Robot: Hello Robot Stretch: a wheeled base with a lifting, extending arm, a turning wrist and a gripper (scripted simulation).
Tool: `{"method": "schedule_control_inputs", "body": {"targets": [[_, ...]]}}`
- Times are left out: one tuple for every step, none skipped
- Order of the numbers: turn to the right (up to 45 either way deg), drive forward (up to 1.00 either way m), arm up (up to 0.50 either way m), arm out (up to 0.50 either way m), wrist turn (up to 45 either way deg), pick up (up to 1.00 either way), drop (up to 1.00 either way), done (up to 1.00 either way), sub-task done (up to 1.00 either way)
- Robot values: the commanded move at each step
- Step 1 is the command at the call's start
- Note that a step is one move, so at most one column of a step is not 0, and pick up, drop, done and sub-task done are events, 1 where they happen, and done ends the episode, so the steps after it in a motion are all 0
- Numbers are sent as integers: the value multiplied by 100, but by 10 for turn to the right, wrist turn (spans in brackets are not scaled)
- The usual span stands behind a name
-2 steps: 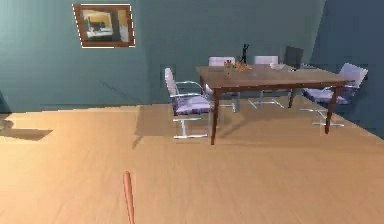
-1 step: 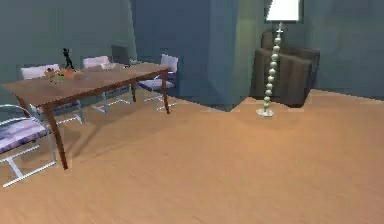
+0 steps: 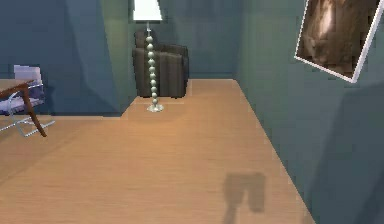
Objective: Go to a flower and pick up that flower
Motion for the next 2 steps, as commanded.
{"method": "schedule_control_inputs", "body": {"targets": [[0, 5, 0, 0, 0, 0, 0, 0, 0], [-450, 0, 0, 0, 0, 0, 0, 0, 0]]}}
